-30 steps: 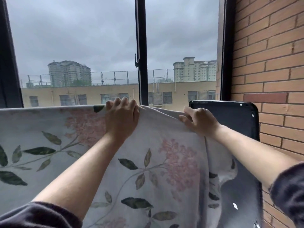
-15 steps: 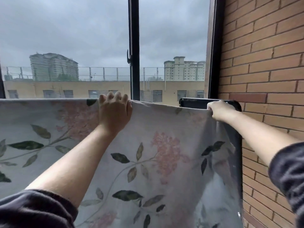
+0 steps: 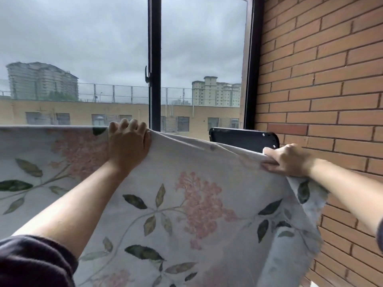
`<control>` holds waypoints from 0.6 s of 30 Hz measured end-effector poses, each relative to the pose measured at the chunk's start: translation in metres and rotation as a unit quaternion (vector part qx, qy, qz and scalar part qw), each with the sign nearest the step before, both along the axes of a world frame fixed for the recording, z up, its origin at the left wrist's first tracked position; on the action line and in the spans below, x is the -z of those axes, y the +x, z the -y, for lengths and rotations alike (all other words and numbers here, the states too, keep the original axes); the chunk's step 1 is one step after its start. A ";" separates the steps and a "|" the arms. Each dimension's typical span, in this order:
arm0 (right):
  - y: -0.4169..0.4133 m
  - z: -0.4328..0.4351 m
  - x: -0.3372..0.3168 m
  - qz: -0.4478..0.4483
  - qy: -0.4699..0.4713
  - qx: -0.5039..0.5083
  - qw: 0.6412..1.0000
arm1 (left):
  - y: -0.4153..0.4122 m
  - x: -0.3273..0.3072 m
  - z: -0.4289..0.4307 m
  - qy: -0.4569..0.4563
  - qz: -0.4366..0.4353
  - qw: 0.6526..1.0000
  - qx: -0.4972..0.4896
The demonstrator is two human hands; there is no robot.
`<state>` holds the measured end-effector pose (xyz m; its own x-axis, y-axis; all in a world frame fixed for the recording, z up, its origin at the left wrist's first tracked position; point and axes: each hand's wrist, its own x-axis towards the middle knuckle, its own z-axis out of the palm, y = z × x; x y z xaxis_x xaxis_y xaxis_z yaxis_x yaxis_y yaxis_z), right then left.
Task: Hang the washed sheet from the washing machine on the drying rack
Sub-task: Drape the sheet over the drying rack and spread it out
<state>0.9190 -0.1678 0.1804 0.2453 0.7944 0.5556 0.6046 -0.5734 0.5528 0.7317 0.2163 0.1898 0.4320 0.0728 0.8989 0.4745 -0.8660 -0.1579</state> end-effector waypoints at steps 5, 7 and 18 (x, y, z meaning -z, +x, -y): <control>-0.005 0.014 -0.001 -0.142 0.042 0.207 0.967 | 0.003 0.000 0.009 -0.006 -0.010 1.000 0.012; -0.004 0.012 0.001 -0.171 0.117 0.247 0.947 | 0.002 0.002 0.007 -0.008 -0.007 1.000 0.015; -0.016 0.011 -0.029 -0.129 0.246 0.325 0.904 | -0.003 0.001 0.003 -0.005 0.007 1.000 0.014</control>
